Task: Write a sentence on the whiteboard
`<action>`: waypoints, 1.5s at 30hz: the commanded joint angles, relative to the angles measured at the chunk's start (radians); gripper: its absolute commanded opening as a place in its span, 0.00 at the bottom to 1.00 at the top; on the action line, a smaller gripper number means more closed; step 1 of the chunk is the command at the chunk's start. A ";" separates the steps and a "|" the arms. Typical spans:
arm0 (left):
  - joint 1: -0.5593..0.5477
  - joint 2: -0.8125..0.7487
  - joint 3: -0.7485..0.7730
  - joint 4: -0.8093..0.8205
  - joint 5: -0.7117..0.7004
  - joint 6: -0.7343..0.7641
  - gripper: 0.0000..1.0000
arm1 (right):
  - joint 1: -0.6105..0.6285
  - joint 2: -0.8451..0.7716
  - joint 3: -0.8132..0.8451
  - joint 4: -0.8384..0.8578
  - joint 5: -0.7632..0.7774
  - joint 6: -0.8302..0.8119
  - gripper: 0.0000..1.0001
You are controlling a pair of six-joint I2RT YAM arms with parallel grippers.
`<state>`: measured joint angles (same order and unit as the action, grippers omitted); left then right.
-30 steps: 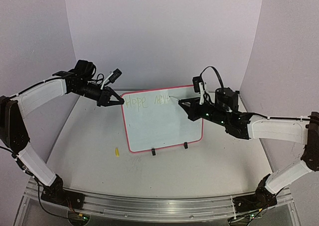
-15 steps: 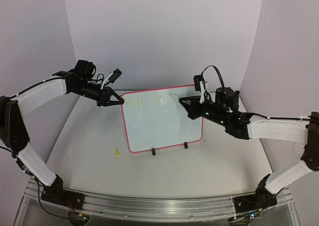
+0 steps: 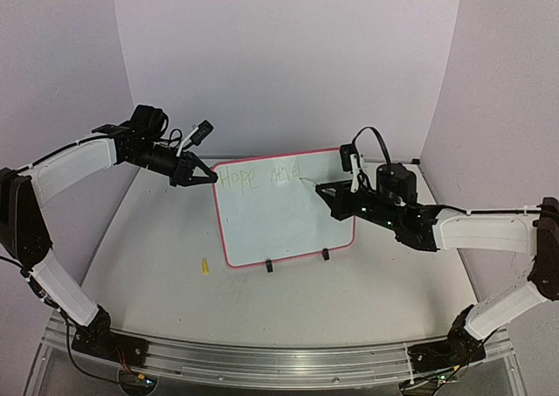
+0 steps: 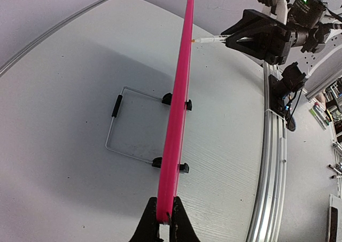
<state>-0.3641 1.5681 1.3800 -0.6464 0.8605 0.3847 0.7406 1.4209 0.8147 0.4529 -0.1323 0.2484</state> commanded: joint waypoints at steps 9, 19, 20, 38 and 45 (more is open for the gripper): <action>-0.031 0.020 0.005 -0.036 -0.035 0.024 0.00 | -0.004 -0.019 0.020 0.056 0.035 0.011 0.00; -0.032 0.019 0.005 -0.036 -0.036 0.024 0.00 | -0.004 -0.001 0.042 0.112 0.031 0.008 0.00; -0.032 0.019 0.005 -0.036 -0.037 0.025 0.00 | -0.004 0.002 0.043 0.112 0.031 0.008 0.00; -0.032 0.022 0.006 -0.037 -0.038 0.025 0.00 | -0.004 -0.024 0.009 0.104 0.116 0.021 0.00; -0.033 0.020 0.005 -0.039 -0.037 0.026 0.00 | -0.004 -0.022 0.011 0.102 0.112 0.022 0.00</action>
<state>-0.3656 1.5681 1.3800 -0.6464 0.8604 0.3847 0.7414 1.4136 0.8135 0.5308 -0.0715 0.2634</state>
